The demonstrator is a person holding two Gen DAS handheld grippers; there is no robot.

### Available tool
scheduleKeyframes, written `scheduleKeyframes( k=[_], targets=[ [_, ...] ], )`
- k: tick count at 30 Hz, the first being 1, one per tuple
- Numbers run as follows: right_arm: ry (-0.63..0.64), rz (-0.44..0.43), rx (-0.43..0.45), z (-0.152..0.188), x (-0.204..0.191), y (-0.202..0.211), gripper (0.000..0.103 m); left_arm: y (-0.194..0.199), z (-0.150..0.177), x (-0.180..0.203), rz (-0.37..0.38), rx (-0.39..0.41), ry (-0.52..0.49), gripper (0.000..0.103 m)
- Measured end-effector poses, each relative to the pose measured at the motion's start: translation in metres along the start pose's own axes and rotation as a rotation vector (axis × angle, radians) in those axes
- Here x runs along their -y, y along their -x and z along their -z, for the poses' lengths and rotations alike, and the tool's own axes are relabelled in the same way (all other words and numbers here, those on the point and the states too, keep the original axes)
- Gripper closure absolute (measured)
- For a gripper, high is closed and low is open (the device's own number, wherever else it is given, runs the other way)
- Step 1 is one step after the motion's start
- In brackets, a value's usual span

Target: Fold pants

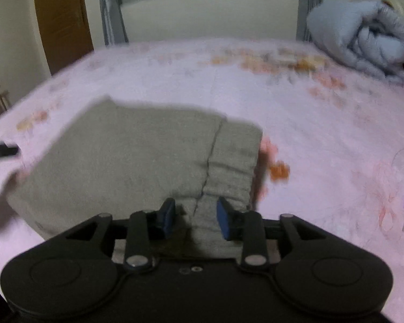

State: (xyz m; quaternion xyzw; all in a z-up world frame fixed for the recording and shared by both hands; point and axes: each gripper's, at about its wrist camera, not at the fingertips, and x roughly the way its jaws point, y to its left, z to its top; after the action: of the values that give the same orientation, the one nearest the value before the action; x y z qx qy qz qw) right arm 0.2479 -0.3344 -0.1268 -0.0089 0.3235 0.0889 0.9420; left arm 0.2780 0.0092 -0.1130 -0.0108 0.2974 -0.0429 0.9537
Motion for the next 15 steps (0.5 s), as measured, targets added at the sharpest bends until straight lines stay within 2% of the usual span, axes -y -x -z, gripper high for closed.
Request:
scheduleKeyframes(
  k=[3,6,8,10,12,14,15],
  targets=[
    [-0.020,-0.016,0.029,-0.018,-0.001,-0.002,0.068,-0.002,-0.012,0.008,0.004,0.010,-0.016,0.015],
    [0.013,-0.010,0.040,-0.033,-0.008,-0.012,0.060,-0.005,-0.025,0.017,0.006,0.022,-0.035,0.013],
    [0.028,-0.026,0.053,-0.045,-0.015,-0.020,0.045,-0.007,-0.033,0.024,0.005,0.033,-0.055,0.007],
    [0.046,-0.038,0.068,-0.051,-0.021,-0.023,0.032,-0.009,-0.040,0.030,0.006,0.046,-0.070,0.005],
    [0.059,-0.058,0.071,-0.058,-0.027,-0.028,0.025,-0.014,-0.048,0.036,0.015,0.049,-0.078,0.001],
    [0.079,-0.083,0.061,-0.062,-0.032,-0.036,0.007,-0.019,-0.055,0.042,0.004,0.057,-0.086,0.000],
    [0.091,-0.085,0.064,-0.063,-0.034,-0.038,0.006,-0.023,-0.058,0.043,0.001,0.054,-0.085,0.000]
  ],
)
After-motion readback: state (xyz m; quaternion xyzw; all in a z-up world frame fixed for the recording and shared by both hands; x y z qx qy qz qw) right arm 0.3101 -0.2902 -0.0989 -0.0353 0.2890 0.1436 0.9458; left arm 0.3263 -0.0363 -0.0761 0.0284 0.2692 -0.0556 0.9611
